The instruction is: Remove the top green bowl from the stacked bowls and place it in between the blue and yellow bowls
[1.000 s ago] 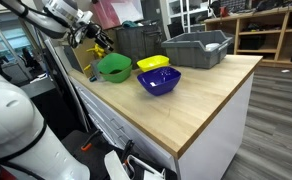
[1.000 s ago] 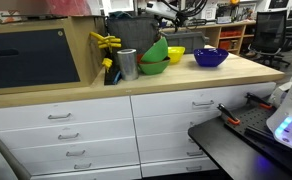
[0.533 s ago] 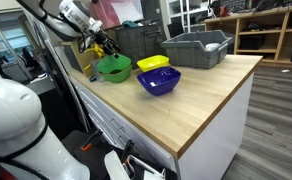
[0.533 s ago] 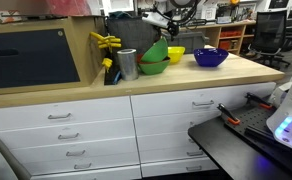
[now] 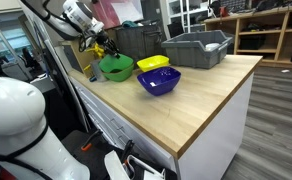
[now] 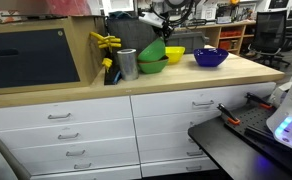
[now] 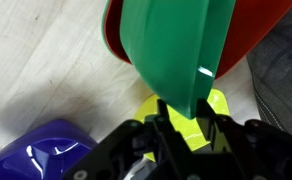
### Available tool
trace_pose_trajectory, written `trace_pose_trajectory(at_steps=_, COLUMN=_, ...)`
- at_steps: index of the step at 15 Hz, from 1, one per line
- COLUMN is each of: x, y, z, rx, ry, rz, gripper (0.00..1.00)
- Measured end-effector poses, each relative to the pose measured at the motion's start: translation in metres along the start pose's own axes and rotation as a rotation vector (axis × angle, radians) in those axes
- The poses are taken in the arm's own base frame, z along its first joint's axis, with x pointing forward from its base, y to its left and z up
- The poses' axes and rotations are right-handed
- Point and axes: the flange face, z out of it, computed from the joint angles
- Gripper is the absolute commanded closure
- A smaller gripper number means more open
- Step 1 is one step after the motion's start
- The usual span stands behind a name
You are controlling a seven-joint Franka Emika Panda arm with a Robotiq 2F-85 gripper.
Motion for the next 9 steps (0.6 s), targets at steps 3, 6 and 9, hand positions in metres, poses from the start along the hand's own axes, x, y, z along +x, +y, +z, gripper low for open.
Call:
trace_pose_trajectory(at_steps=3, x=0.004, y=0.0, z=0.0, rx=-0.006, ry=-0.005, rz=0.01, gripper=0.95)
trace_pose_trajectory(at_steps=6, x=0.0, y=-0.001, z=-0.003, rx=-0.008, ry=-0.028, rz=0.022, gripper=1.0)
trace_pose_trajectory(at_steps=9, x=-0.015, y=-0.002, z=-0.01, rx=-0.008, ry=-0.063, rz=0.026, gripper=1.0)
